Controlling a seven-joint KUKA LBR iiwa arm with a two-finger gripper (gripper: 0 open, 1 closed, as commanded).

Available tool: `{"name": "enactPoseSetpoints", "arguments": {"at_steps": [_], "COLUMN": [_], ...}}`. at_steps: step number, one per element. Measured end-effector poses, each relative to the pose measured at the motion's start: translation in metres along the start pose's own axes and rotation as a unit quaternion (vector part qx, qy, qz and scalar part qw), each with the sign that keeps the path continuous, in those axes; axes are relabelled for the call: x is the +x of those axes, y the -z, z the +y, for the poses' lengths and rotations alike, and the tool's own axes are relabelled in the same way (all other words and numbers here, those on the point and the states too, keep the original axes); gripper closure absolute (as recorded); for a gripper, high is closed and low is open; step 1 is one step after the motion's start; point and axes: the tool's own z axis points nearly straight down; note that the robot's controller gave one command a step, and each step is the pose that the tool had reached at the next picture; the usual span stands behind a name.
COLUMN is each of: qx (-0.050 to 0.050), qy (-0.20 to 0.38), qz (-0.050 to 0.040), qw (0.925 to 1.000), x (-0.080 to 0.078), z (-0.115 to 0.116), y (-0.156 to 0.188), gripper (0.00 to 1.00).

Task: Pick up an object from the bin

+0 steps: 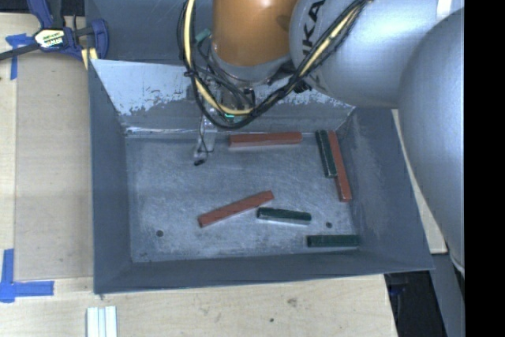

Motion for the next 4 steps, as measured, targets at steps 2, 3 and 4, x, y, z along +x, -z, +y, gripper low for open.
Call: {"name": "enactPoseSetpoints", "arguments": {"at_steps": [2, 3, 4], "qx": [0.002, 0.000, 0.000], "qy": [-0.065, -0.065, -0.088], "qz": [0.0044, -0.0004, -0.0042], "qw": [0.9979, 0.9979, 0.9961], "x": [0.131, 0.128, 0.098], "z": [-0.073, -0.070, -0.088], "y": [-0.138, -0.135, 0.017], "gripper": [0.00, 1.00, 1.00]}}
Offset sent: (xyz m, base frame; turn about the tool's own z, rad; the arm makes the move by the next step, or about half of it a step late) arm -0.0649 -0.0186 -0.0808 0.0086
